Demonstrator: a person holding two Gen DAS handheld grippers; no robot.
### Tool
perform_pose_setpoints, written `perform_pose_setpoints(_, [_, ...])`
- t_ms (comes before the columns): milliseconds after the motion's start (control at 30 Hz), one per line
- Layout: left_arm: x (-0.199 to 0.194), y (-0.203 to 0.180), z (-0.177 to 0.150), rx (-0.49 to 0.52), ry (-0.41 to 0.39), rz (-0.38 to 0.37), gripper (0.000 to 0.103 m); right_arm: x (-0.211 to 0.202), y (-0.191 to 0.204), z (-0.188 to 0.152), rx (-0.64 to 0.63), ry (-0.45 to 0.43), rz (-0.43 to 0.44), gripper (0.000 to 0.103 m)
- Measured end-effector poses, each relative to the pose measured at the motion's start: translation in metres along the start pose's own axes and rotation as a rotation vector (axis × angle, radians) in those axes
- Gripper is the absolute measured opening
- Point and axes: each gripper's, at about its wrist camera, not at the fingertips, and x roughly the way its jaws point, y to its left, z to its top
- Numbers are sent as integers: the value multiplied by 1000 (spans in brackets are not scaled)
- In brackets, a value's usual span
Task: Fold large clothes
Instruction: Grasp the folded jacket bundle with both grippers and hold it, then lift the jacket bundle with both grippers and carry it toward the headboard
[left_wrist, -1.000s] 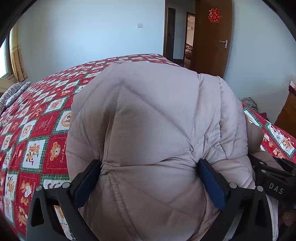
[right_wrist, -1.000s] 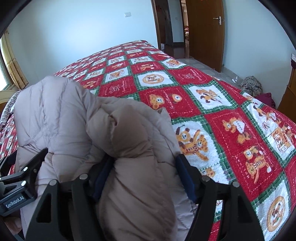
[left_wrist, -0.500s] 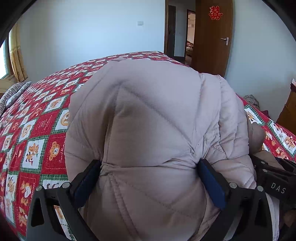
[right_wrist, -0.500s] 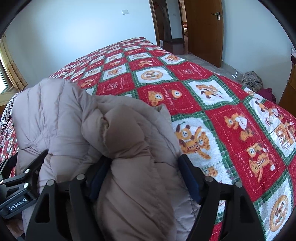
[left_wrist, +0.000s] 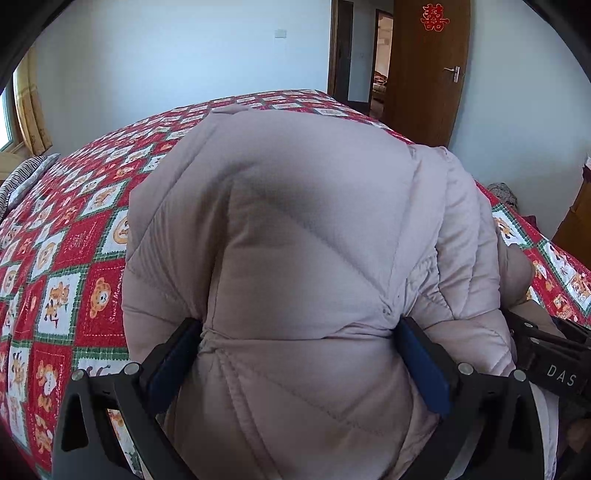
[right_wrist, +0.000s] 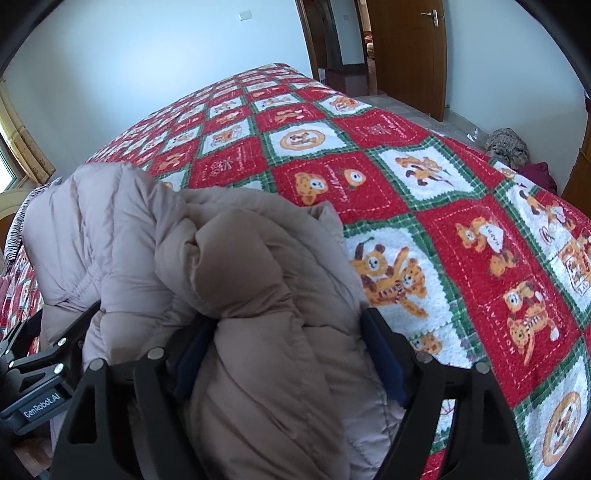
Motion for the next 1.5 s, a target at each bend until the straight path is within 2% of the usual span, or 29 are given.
perform_pose_setpoints(567, [2, 1, 1, -3, 1, -1, 103, 1, -3, 2, 19, 7, 18, 83])
perform_pose_setpoints(1167, [-13, -1, 3, 11, -12, 26, 103, -1, -13, 1, 56, 3, 96, 86])
perform_pose_setpoints(1433, [-35, 18, 1, -15, 5, -27, 102, -2, -18, 2, 75, -5, 141, 89])
perform_pose_setpoints(1500, [-46, 28, -4, -34, 6, -63, 102, -4, -20, 1, 83, -7, 155, 91])
